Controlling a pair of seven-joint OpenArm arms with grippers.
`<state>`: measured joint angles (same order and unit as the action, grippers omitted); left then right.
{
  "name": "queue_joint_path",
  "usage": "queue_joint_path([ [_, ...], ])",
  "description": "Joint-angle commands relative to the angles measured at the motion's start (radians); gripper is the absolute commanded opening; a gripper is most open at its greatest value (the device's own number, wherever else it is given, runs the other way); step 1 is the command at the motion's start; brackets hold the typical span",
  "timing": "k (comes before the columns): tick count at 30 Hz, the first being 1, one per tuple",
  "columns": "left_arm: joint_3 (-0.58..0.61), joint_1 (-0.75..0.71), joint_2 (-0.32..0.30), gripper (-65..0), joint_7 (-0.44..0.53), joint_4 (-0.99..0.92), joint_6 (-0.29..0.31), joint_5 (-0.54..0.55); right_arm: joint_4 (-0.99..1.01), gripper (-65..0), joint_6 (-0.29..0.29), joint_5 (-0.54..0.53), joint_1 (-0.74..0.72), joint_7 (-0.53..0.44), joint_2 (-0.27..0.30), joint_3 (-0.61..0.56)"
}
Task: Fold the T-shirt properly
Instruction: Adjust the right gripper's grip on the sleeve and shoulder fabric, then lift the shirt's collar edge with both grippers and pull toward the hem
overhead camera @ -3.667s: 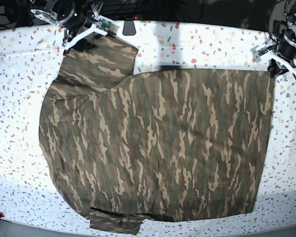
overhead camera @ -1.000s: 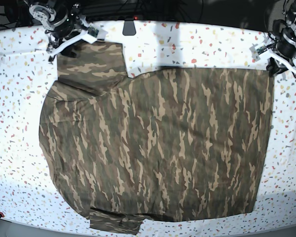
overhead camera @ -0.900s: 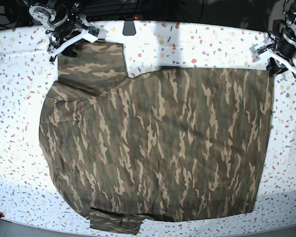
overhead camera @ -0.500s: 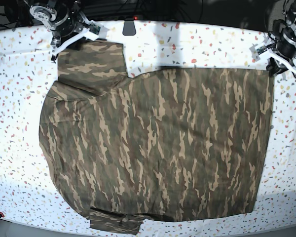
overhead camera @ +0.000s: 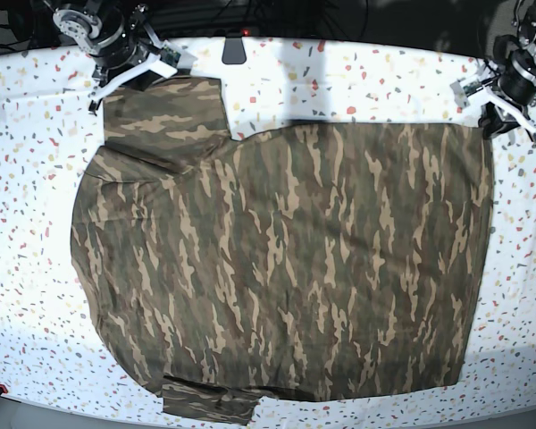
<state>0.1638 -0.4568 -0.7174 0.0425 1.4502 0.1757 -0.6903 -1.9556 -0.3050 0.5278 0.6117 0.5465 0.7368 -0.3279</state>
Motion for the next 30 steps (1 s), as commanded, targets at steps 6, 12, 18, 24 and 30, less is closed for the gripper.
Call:
queue_joint_path([
  [6,0.003,0.046,-0.01,-65.0,0.014,0.004,0.012,0.005,-0.012,-65.0,0.078,-0.092,-0.068,-0.016,0.008,0.005],
  [12,0.003,0.113,-0.01,-65.0,0.01,0.004,-0.001,0.109,-0.012,-65.0,0.08,-0.157,-0.153,-0.016,0.008,0.005],
  [18,0.003,0.183,-0.009,-65.0,0.01,0.004,-0.001,0.127,-0.012,-65.0,0.077,-0.299,-0.251,-0.02,-0.001,0.005],
  [24,0.003,0.25,0.009,-65.0,-0.029,0.004,-0.029,0.15,-0.012,-65.0,0.077,-0.305,-0.337,-0.02,-0.055,0.005],
  [30,0.003,0.334,0.089,-65.0,-0.123,0.002,-0.1,0.251,0.045,-65.0,0.077,-0.304,-0.42,-0.035,-0.142,0.005],
])
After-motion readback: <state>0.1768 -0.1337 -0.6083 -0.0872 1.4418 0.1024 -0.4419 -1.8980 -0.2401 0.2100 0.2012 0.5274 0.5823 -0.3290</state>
